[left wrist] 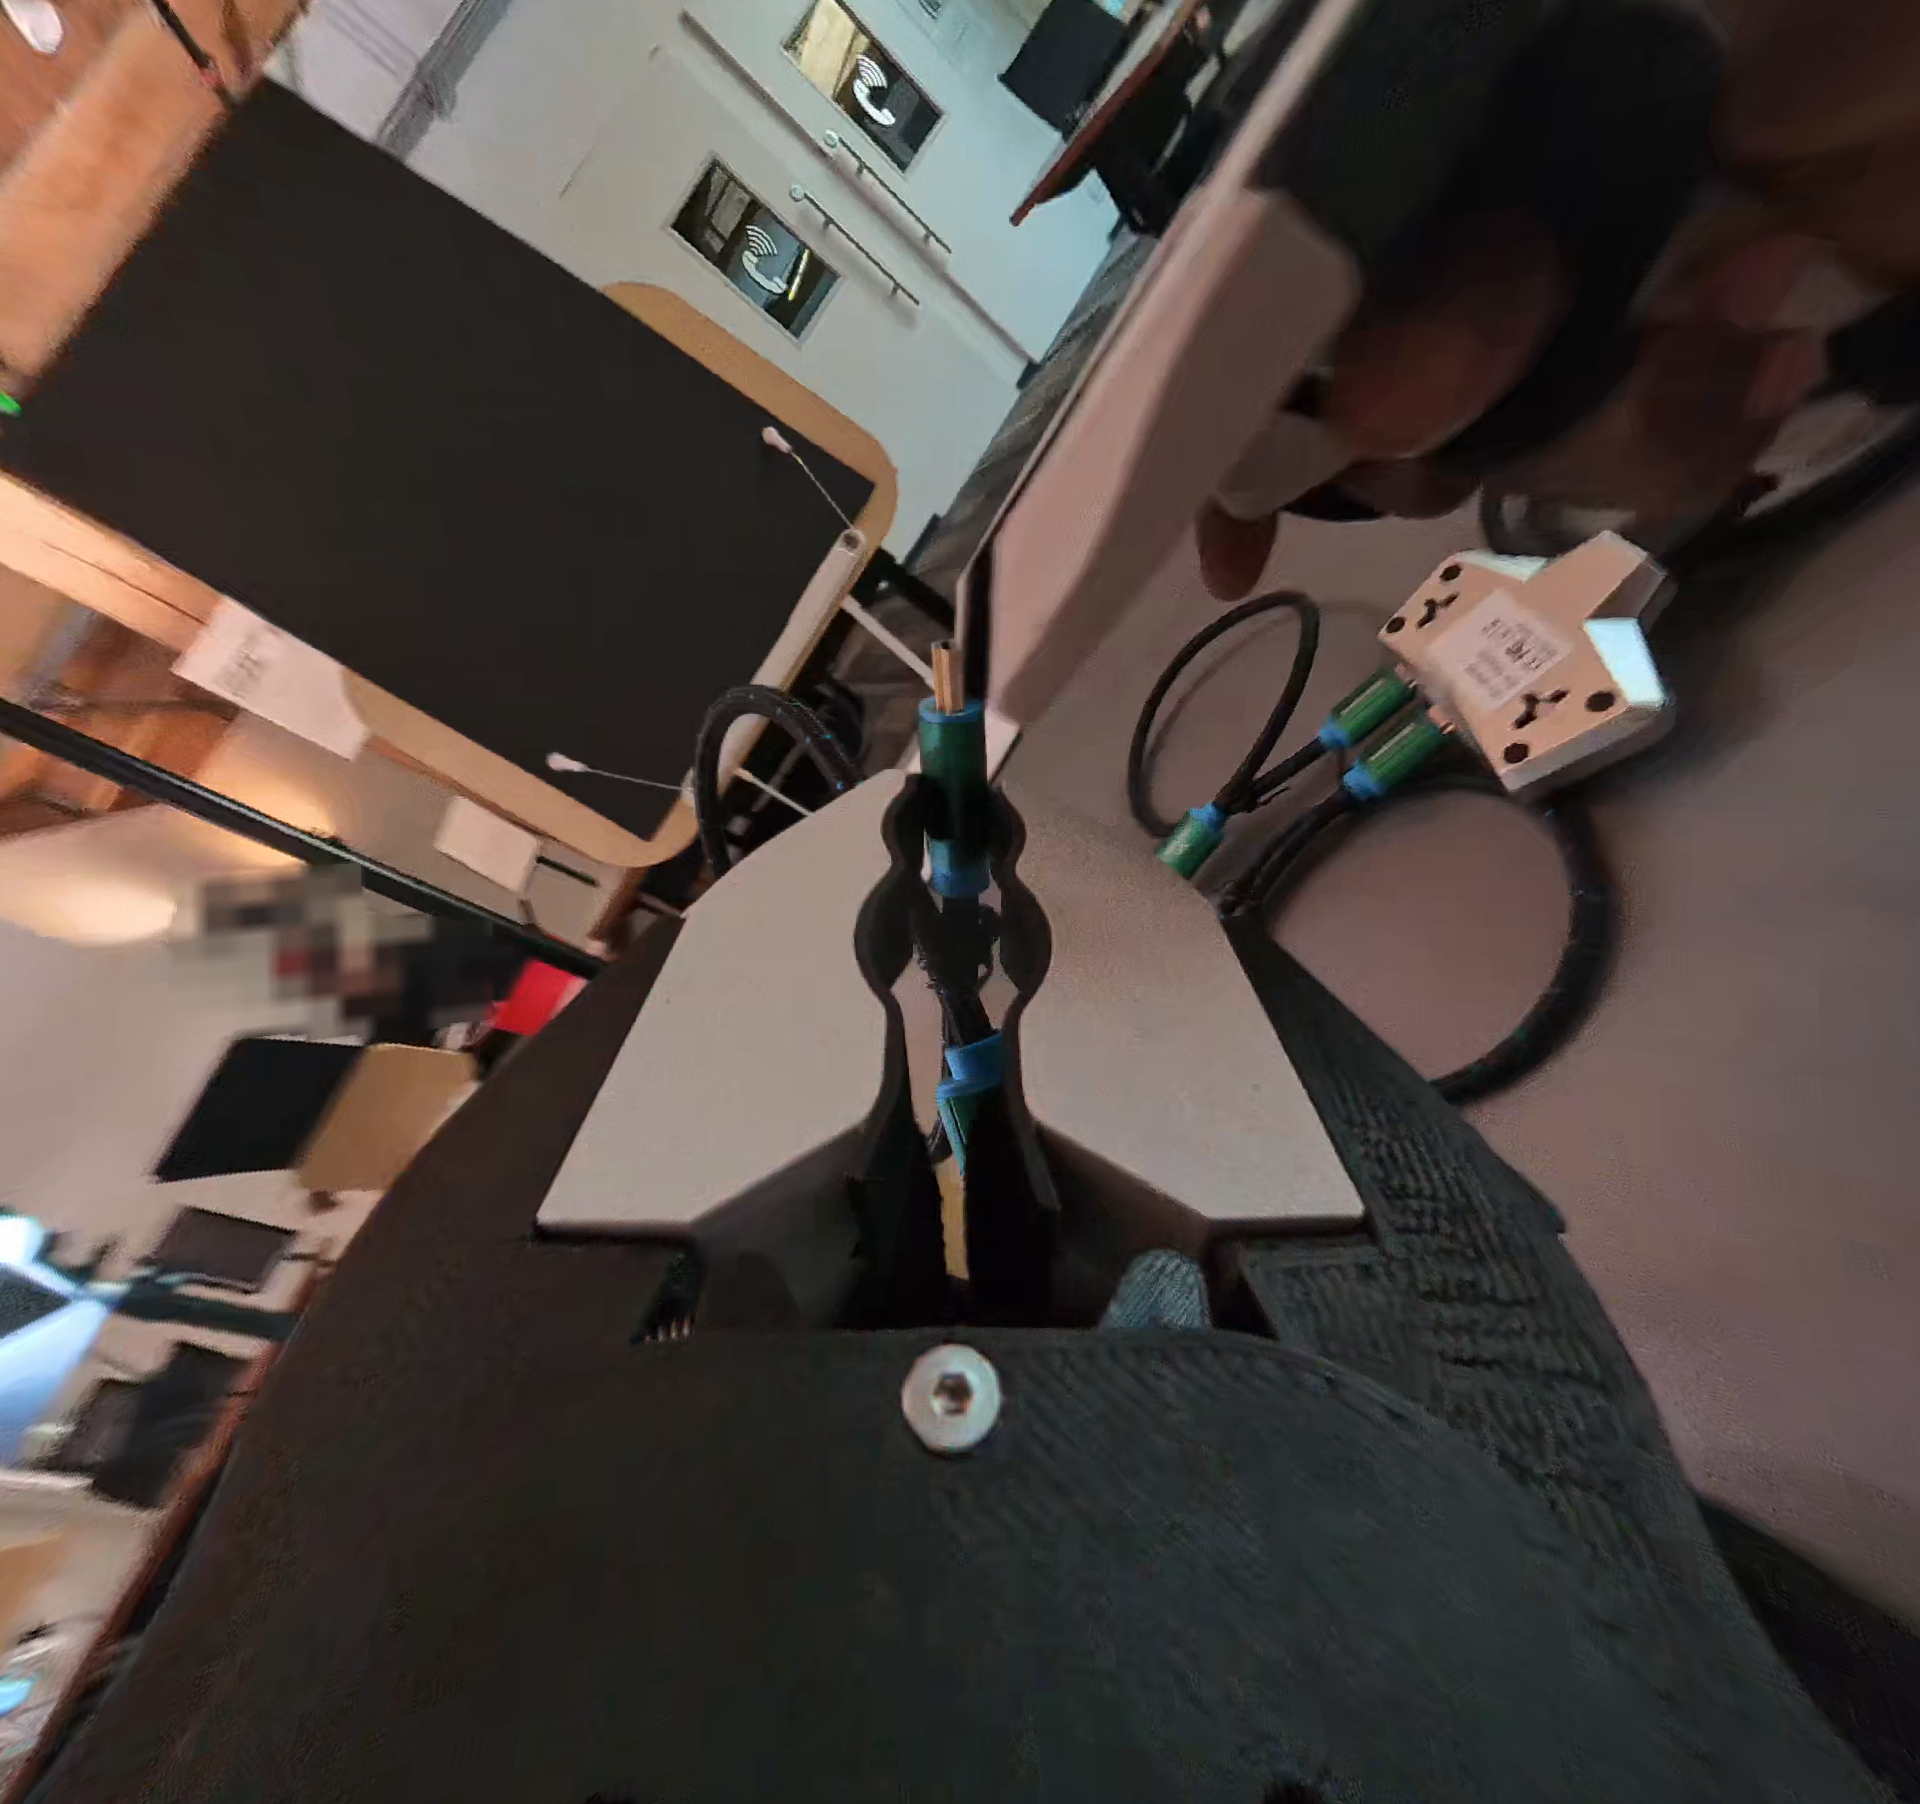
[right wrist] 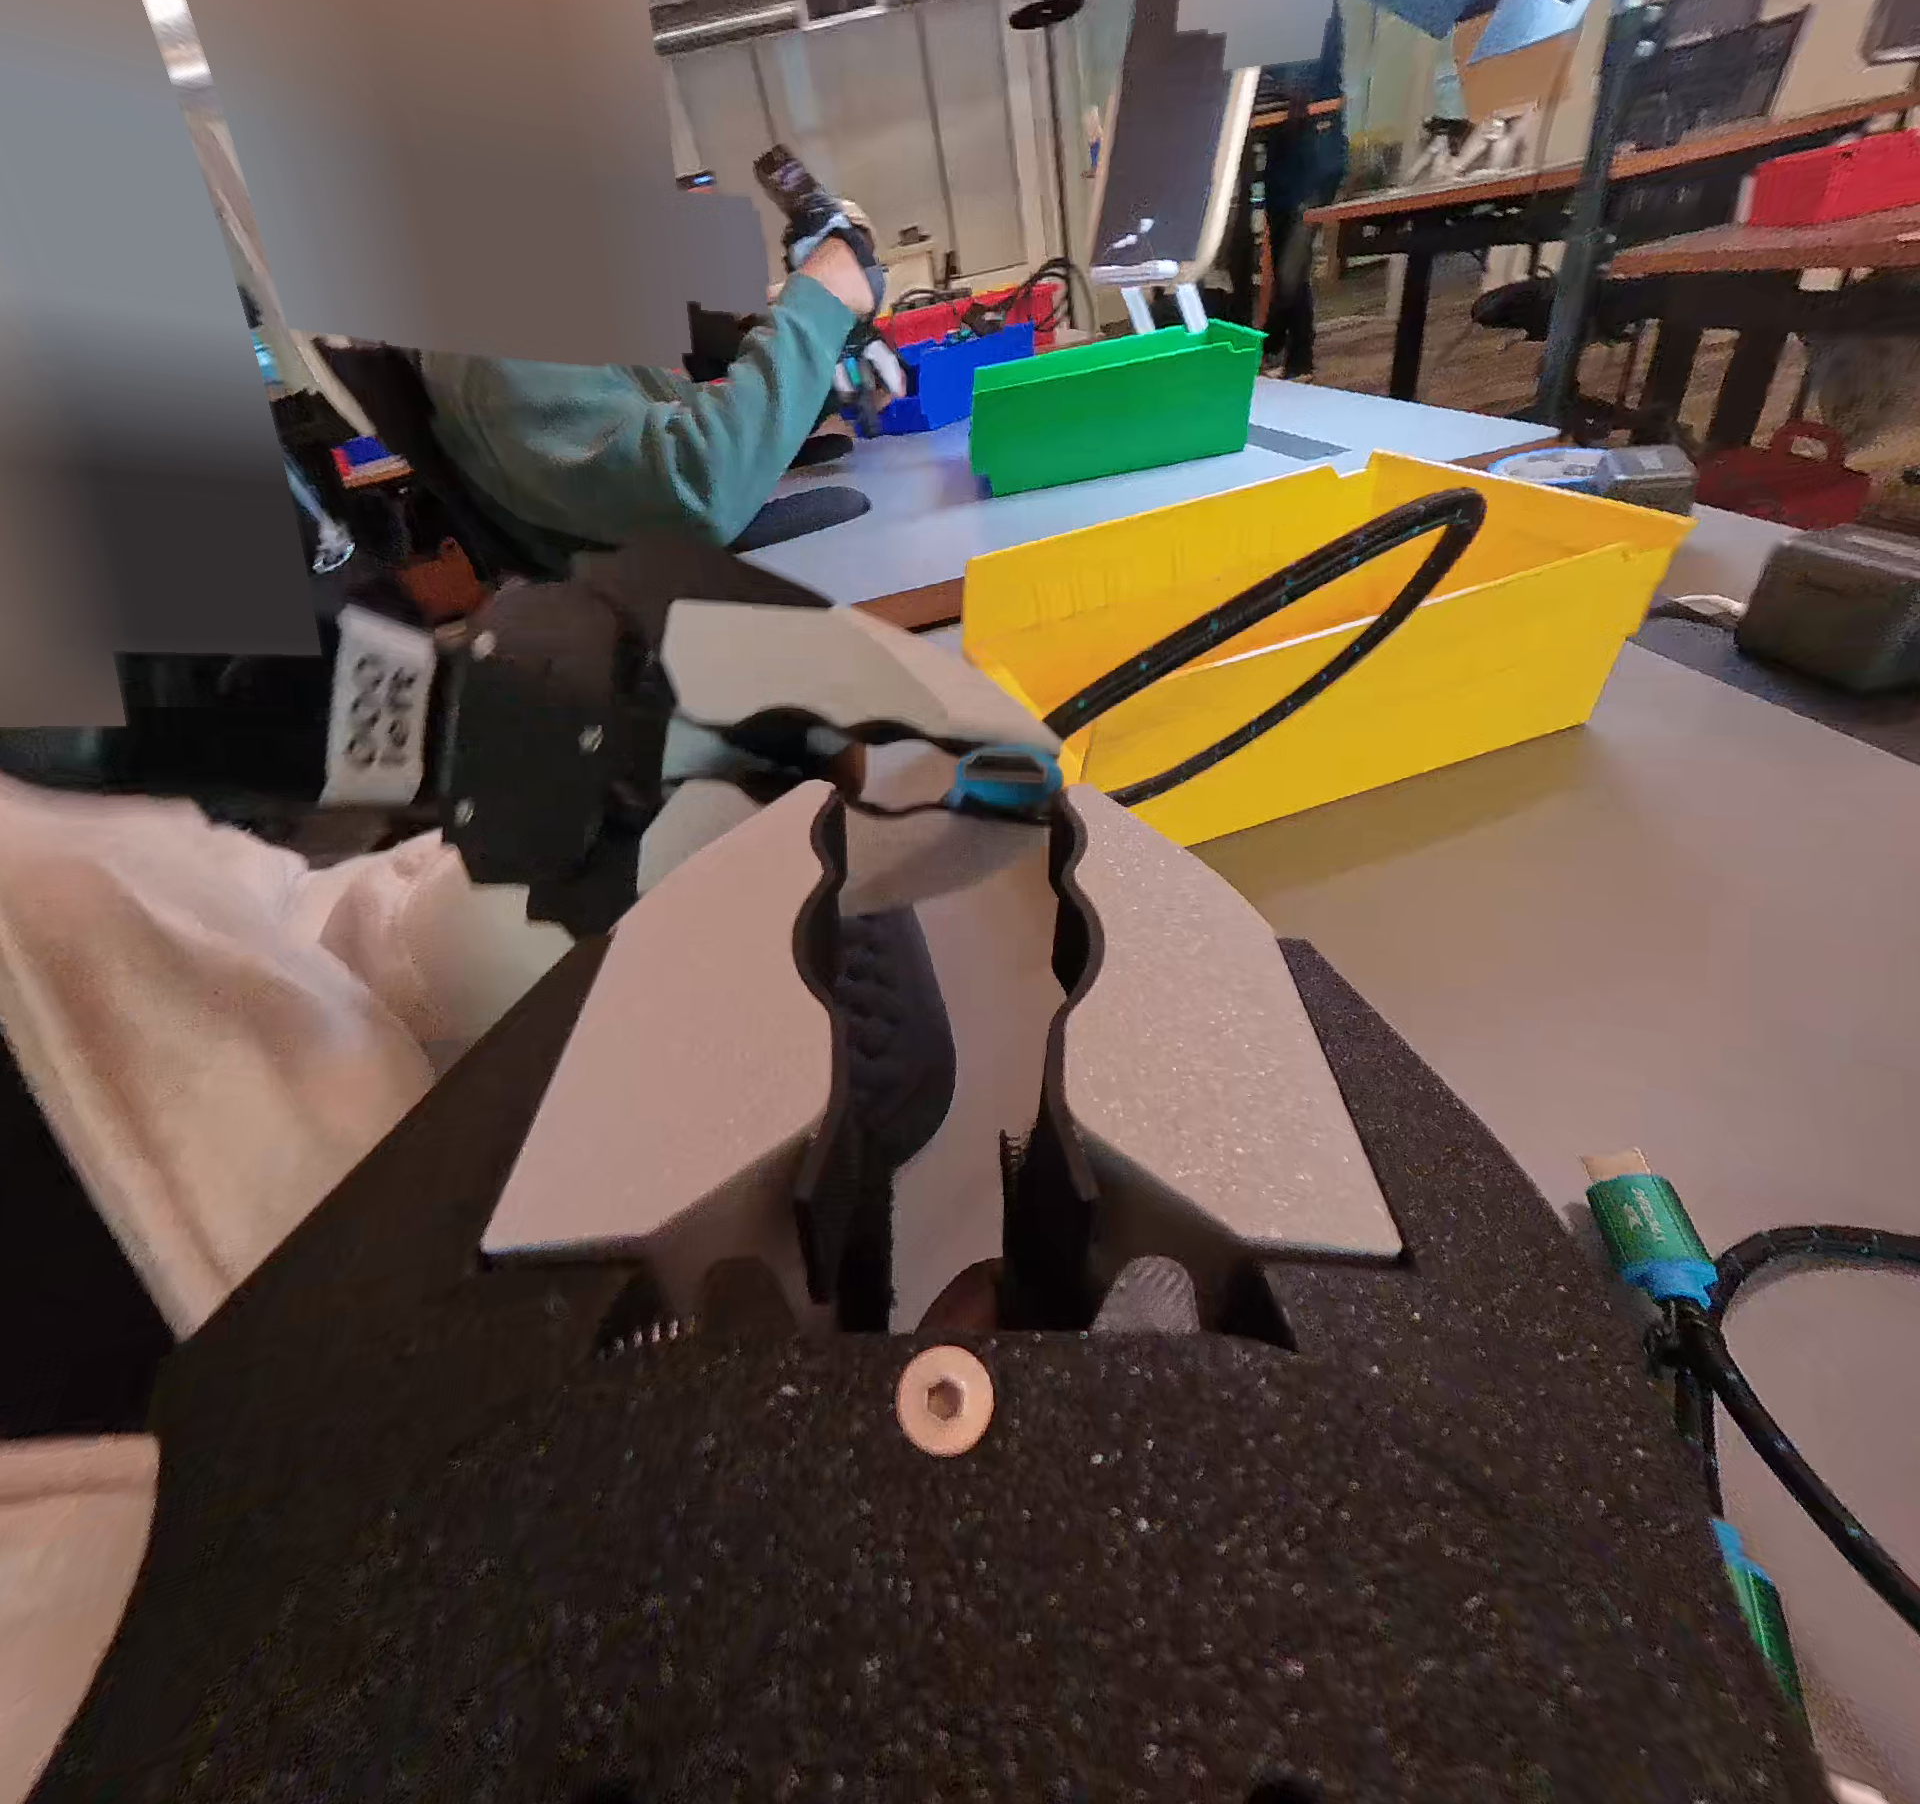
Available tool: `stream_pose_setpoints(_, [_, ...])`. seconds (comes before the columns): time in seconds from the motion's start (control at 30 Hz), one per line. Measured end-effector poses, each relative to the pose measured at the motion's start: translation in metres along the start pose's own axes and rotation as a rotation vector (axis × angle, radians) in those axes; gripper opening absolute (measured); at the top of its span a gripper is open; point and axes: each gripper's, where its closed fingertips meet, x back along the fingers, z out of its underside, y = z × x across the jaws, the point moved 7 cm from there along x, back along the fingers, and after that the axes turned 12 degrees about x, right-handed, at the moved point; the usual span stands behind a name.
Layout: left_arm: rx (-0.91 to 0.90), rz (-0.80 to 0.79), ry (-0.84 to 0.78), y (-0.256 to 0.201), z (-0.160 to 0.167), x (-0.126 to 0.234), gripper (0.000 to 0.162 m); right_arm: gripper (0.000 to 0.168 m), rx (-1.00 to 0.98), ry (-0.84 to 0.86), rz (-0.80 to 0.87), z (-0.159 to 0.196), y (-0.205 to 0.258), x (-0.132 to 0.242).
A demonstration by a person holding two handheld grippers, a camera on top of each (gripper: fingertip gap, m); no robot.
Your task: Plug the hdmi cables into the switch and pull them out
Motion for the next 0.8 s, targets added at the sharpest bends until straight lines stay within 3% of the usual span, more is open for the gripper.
stream_pose_setpoints(0.1, [-0.163, -0.039, 0.021, -0.004, -0.003, -0.003, 0.012, 0.033, -0.026, 0.052, 0.028, 0.001, -0.004, -0.003])
stream_pose_setpoints(0.33, [-0.348, -0.041, 0.041, -0.009, -0.007, -0.005, 0.011, 0.021, 0.089, 0.128, 0.059, 0.000, -0.006, -0.004])
stream_pose_setpoints(0.47, [-0.286, -0.087, -0.052, -0.003, -0.016, -0.002, 0.015, 0.020, 0.128, -0.020, 0.041, -0.009, -0.006, 0.000])
stream_pose_setpoints(0.53, [-0.159, -0.120, -0.141, 0.003, -0.023, 0.002, 0.028, 0.020, 0.111, -0.110, 0.053, -0.013, -0.010, 0.006])
stream_pose_setpoints(0.63, [0.181, -0.135, -0.348, 0.011, -0.033, 0.017, 0.026, 0.020, 0.084, -0.212, 0.105, -0.015, -0.019, 0.015])
stream_pose_setpoints(0.67, [0.328, -0.091, -0.437, 0.010, -0.036, 0.022, 0.025, 0.020, 0.067, -0.257, 0.106, -0.016, -0.021, 0.017])
stream_pose_setpoints(0.73, [0.645, 0.147, -0.576, -0.001, -0.039, 0.025, 0.022, 0.020, 0.013, -0.373, 0.068, -0.020, -0.023, 0.021])
stream_pose_setpoints(0.8, [0.924, 0.359, -0.597, -0.012, -0.035, 0.017, 0.029, 0.020, -0.057, -0.500, -0.004, -0.023, -0.021, 0.022])
